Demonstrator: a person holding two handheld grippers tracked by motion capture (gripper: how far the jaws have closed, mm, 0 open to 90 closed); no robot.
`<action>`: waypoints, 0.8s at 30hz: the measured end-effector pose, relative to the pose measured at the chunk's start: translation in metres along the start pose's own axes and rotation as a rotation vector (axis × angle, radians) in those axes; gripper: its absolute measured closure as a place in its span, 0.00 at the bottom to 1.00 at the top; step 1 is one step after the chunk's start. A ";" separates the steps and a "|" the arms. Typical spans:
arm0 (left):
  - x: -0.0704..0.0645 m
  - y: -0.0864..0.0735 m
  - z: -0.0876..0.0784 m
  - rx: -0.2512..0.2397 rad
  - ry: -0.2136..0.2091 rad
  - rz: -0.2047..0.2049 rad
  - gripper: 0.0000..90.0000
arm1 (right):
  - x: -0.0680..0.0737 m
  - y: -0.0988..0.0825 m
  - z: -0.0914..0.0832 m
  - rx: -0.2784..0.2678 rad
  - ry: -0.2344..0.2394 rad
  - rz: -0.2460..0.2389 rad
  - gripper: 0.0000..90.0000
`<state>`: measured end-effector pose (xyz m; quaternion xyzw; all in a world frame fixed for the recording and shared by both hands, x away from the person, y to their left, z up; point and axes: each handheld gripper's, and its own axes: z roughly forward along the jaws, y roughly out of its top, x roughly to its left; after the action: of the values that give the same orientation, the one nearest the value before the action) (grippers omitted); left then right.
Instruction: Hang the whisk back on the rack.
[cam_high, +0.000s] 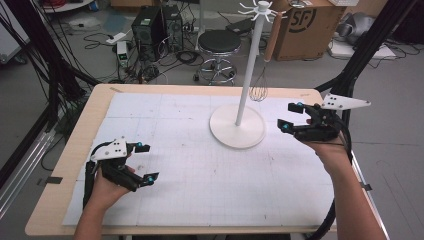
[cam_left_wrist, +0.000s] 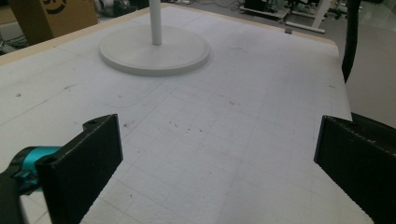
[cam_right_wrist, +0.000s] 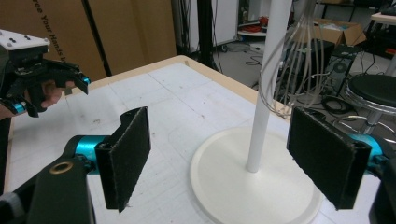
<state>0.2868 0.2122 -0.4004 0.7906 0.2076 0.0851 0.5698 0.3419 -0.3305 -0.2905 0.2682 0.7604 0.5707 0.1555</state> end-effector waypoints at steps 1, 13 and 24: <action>0.000 0.000 0.000 -0.001 0.001 -0.001 0.02 | 0.000 -0.002 0.000 -0.001 0.000 0.006 0.23; -0.001 0.000 -0.002 -0.004 0.010 -0.002 0.02 | 0.006 -0.030 -0.001 0.003 -0.040 0.005 0.20; -0.002 -0.001 -0.002 0.003 0.018 0.001 0.02 | 0.022 -0.055 -0.006 -0.027 -0.038 -0.009 0.18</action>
<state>0.2838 0.2132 -0.4001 0.7908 0.2125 0.0921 0.5665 0.3087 -0.3335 -0.3394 0.2733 0.7509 0.5748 0.1762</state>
